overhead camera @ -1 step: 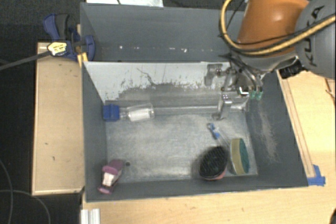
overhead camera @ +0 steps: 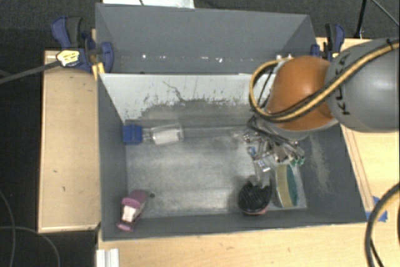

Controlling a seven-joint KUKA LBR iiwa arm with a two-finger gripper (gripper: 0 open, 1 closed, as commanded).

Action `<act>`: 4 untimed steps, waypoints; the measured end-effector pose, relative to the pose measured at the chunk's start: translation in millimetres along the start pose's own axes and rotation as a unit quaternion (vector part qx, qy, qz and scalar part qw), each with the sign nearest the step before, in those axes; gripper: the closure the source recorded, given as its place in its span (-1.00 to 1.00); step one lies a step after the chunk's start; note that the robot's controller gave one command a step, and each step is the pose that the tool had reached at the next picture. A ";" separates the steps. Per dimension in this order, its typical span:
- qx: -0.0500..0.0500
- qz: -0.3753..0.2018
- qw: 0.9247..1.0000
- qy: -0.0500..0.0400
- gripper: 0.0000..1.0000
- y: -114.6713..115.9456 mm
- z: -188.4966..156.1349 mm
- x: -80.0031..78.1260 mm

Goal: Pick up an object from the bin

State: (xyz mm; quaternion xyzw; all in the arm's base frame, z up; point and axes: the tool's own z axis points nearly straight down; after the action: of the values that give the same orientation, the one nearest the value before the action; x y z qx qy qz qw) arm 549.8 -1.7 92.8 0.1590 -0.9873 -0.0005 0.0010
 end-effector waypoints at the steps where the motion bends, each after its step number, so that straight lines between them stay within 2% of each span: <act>1: 0.001 -0.097 0.995 -0.001 -1.00 -23.3 17.8 73.0; 2: 0.002 -0.099 0.995 -0.005 1.00 -22.2 17.9 70.3; 3: 0.003 -0.227 0.974 -0.005 1.00 -15.9 -130.4 41.7; 4: 0.001 -0.224 0.975 -0.002 -1.00 -15.6 -126.8 43.3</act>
Offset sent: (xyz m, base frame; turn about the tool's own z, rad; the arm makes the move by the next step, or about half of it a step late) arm -0.0621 -0.0431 -0.0188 -0.1983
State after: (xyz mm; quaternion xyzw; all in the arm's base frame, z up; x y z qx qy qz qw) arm 513.9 -30.2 219.7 0.3760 -0.9266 -0.0003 -0.0011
